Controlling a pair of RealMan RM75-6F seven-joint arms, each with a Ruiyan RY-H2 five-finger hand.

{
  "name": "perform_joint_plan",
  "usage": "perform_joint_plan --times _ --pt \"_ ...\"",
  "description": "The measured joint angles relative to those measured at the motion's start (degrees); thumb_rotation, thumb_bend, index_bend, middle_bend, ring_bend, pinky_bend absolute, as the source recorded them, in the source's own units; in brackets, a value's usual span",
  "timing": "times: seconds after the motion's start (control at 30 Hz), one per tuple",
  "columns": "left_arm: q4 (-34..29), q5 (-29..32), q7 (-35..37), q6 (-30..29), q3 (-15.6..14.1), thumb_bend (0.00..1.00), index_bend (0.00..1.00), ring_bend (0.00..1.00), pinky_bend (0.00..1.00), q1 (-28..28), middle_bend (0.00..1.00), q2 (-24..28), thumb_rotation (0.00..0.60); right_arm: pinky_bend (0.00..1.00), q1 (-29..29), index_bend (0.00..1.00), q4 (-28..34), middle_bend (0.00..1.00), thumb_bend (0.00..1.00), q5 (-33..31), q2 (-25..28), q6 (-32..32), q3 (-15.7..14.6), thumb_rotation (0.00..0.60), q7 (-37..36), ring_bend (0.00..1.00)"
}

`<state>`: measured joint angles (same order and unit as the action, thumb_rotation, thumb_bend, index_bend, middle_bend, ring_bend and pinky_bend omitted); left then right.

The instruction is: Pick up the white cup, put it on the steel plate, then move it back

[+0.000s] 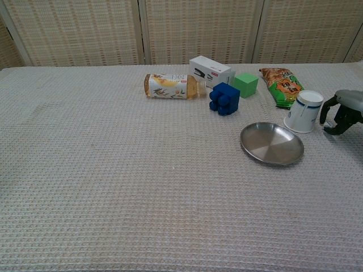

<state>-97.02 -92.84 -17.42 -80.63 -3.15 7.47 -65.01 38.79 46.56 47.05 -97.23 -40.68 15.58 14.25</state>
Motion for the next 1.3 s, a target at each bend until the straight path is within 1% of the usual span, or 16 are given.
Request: perform_joint_plan --times 0.33,0.67,0.83,0.97,1.13,1.3 --pt "0.0 0.0 0.1 0.0 0.0 0.45 0.07 0.19 0.37 0.0 0.14 0.0 0.600 0.90 -0.1 0.49 -0.6 0.92 0.27 0.7 -0.3 -0.1 0.3 0.600 -0.3 0.99" --pt "-0.1 0.0 0.1 -0.1 0.0 0.45 0.07 0.19 0.37 0.0 0.14 0.1 0.600 0.90 -0.4 0.42 0.7 0.92 0.27 0.0 0.6 -0.1 0.3 0.600 1.5 0.99" --pt "-0.1 -0.1 0.1 -0.1 0.0 0.45 0.07 0.19 0.37 0.0 0.14 0.1 0.600 0.90 -0.4 0.41 1.1 0.92 0.27 -1.1 0.8 -0.1 0.3 0.600 2.9 0.99" --pt "-0.1 0.0 0.1 -0.1 0.0 0.45 0.07 0.19 0.37 0.0 0.14 0.0 0.600 0.90 -0.3 0.45 0.9 0.92 0.27 -1.3 0.4 -0.4 0.3 0.600 3.2 0.99" --pt "0.0 -0.1 0.1 -0.1 0.0 0.45 0.07 0.19 0.37 -0.1 0.14 0.0 0.600 0.91 -0.4 0.55 0.6 0.92 0.27 -0.9 0.1 -0.9 0.3 0.600 3.1 0.99" --pt "0.0 -0.1 0.1 -0.2 0.0 0.45 0.07 0.19 0.37 -0.1 0.14 0.0 0.600 0.91 -0.6 0.58 1.1 0.92 0.27 -0.2 0.0 -1.9 0.3 0.600 2.9 0.99"
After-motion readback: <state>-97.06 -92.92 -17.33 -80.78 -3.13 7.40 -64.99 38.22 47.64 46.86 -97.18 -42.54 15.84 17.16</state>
